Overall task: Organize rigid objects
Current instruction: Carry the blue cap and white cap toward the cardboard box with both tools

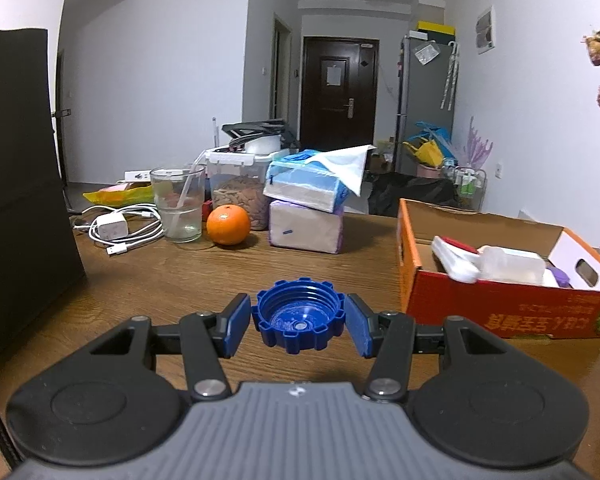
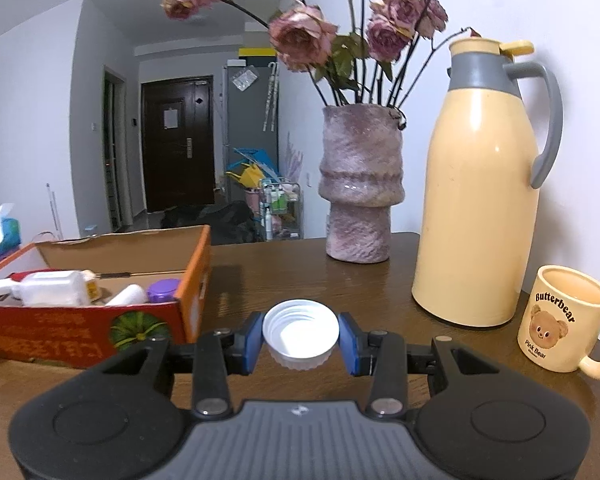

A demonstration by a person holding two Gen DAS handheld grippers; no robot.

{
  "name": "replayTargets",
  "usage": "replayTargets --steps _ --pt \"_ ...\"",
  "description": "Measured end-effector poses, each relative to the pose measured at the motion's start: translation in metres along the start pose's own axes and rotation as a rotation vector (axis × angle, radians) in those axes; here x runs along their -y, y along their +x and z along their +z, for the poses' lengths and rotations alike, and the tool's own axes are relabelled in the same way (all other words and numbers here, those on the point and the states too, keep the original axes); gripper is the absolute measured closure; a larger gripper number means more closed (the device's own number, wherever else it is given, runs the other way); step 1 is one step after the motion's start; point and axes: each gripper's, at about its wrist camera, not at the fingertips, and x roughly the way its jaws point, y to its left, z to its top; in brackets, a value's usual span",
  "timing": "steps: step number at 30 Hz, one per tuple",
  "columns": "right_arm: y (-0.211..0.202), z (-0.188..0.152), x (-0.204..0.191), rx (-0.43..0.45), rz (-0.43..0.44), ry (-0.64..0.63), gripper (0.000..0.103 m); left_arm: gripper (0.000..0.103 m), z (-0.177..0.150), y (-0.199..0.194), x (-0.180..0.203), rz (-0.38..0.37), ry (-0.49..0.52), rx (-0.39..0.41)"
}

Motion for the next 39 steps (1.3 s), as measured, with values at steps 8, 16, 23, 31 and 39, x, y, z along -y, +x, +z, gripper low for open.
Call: replayTargets --steps 8,16,23,31,39 --pt "-0.029 -0.002 -0.015 -0.018 0.065 -0.03 0.064 0.05 -0.004 -0.024 0.009 -0.052 0.016 -0.002" --pt "-0.068 -0.005 -0.04 -0.034 0.148 -0.068 0.064 0.05 -0.009 -0.055 0.028 -0.118 0.057 0.002" --pt "-0.093 -0.011 -0.057 -0.059 0.216 -0.081 0.064 0.05 -0.018 -0.075 0.045 -0.18 0.079 -0.012" --pt "-0.113 -0.015 -0.071 -0.056 0.276 -0.09 0.064 0.05 -0.022 -0.092 0.062 -0.226 0.098 -0.008" --pt "-0.125 -0.014 -0.081 -0.046 0.314 -0.089 0.064 0.05 -0.022 -0.103 0.08 -0.265 0.107 -0.005"
